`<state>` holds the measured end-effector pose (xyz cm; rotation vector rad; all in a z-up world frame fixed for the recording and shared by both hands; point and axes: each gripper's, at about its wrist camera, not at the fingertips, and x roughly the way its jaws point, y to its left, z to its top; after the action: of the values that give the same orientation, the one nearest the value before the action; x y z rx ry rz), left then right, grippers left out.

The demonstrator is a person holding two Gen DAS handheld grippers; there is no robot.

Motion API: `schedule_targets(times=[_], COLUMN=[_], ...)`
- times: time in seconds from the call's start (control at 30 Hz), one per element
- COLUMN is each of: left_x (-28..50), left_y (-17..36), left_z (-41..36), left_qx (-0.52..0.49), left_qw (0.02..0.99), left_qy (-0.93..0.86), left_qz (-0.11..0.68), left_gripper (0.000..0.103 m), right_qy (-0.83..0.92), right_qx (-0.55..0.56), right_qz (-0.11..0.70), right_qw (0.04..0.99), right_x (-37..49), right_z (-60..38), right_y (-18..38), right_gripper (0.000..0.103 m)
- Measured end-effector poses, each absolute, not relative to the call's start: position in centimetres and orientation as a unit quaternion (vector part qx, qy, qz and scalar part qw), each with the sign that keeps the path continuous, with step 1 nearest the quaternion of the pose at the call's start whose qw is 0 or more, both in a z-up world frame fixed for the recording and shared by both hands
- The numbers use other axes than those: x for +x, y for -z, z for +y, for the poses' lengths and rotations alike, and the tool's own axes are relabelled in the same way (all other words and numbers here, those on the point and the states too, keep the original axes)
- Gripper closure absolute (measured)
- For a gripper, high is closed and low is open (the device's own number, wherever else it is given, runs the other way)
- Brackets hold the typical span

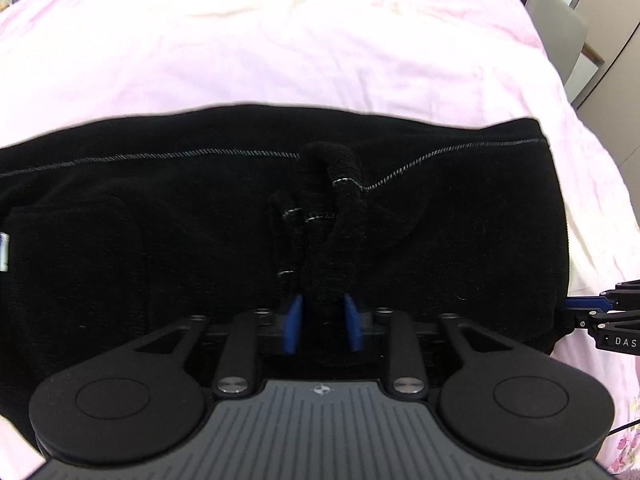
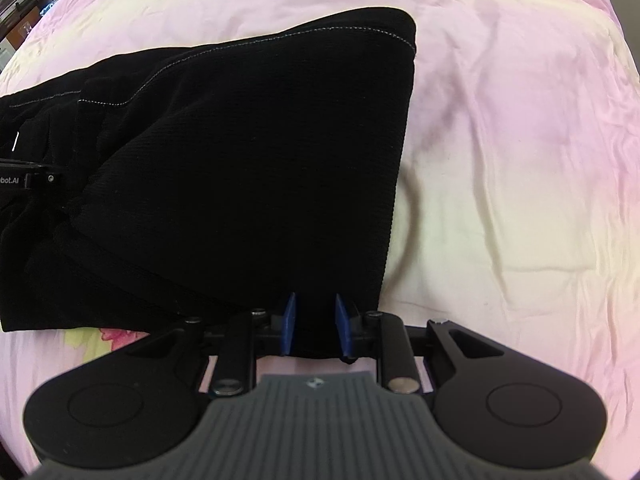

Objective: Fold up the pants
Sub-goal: 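Lay the pants end down with the right tool and open it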

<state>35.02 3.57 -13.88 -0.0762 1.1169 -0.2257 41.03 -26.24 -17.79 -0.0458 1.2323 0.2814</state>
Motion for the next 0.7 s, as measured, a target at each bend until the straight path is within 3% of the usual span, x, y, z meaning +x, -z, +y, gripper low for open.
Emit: schedule_targets(times=[0.3,0.5,0.7], left_x=[35.9,39.1,40.6], left_y=[7.9,11.0,14.2], left_z=[4.0,1.7,2.1], left_qx=[-0.067,-0.046,-0.056], left_qw=[0.881,0.876,0.864], left_qy=[0.123,0.092,0.085], left_qz=[0.451,0.472,0.492], left_gripper=[0.062,0.078,0.078], right_qy=[-0.129,-0.098,-0.09], right_qx=[-0.047,-0.015,-0.031], right_qz=[0.51,0.493,0.532], right_qw=[0.849,0.865,0.841], right_x=[43.7,49.3,52.4], right_z=[-25.3,-24.6,-23.8], right_y=[12.1,12.4,17.4], right_gripper=[0.084,0.088,0.089])
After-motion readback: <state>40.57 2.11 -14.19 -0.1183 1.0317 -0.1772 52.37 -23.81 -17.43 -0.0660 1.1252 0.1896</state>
